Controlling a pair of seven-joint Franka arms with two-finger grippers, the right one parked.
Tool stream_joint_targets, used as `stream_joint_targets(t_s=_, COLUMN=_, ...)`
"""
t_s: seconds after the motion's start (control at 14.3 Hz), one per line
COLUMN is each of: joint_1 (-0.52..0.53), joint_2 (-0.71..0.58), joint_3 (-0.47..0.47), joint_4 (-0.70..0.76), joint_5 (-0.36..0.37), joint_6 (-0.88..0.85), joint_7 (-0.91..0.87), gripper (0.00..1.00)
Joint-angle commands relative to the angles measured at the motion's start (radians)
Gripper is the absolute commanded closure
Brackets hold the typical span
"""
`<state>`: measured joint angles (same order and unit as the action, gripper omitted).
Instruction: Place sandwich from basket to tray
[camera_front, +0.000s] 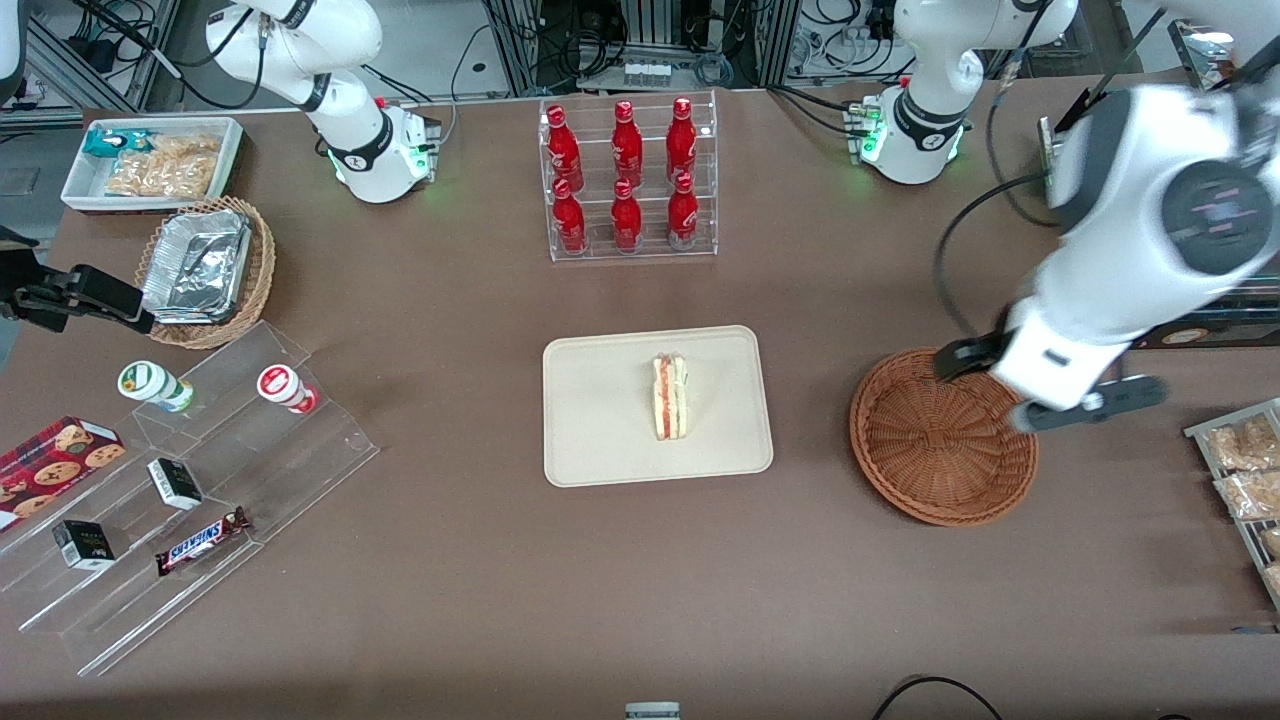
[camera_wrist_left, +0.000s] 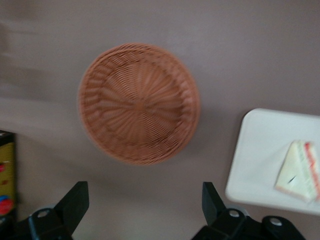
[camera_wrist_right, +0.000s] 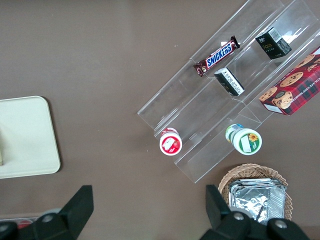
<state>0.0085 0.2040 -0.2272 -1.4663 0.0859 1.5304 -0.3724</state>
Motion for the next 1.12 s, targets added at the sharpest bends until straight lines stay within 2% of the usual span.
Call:
stream_joint_targets(t_s=0.0, joint_1=0.095, joint_2=-0.119, joint_3=-0.014, joint_4=-0.066, joint_5=-0.018, joint_6=-0.058, joint_7=0.14, gripper=0.0)
stream_joint_targets(t_s=0.28, joint_1=0.195, joint_2=-0.215, joint_3=-0.057, joint_4=-0.066, joint_5=-0.028, joint_6=-0.128, joint_7=0.3, gripper=0.0)
stream_joint_targets(t_s=0.42, joint_1=0.195, joint_2=-0.232, joint_3=-0.054, joint_4=-0.06, joint_5=-0.083, joint_6=-0.131, joint_7=0.3, gripper=0.0)
stream_joint_targets(t_s=0.56, joint_1=0.195, joint_2=-0.242, joint_3=-0.054, joint_4=-0.057, joint_5=-0.101, joint_6=-0.133, joint_7=0.3, gripper=0.0)
stream_joint_targets(t_s=0.91, joint_1=0.192, joint_2=-0.244, joint_3=-0.054, joint_4=-0.057, joint_5=-0.089, joint_6=-0.131, joint_7=0.303, gripper=0.0)
stream_joint_targets(t_s=1.05, joint_1=0.192, joint_2=-0.245, joint_3=-0.054, joint_4=-0.057, joint_5=-0.052, joint_6=-0.136, joint_7=0.305, gripper=0.0)
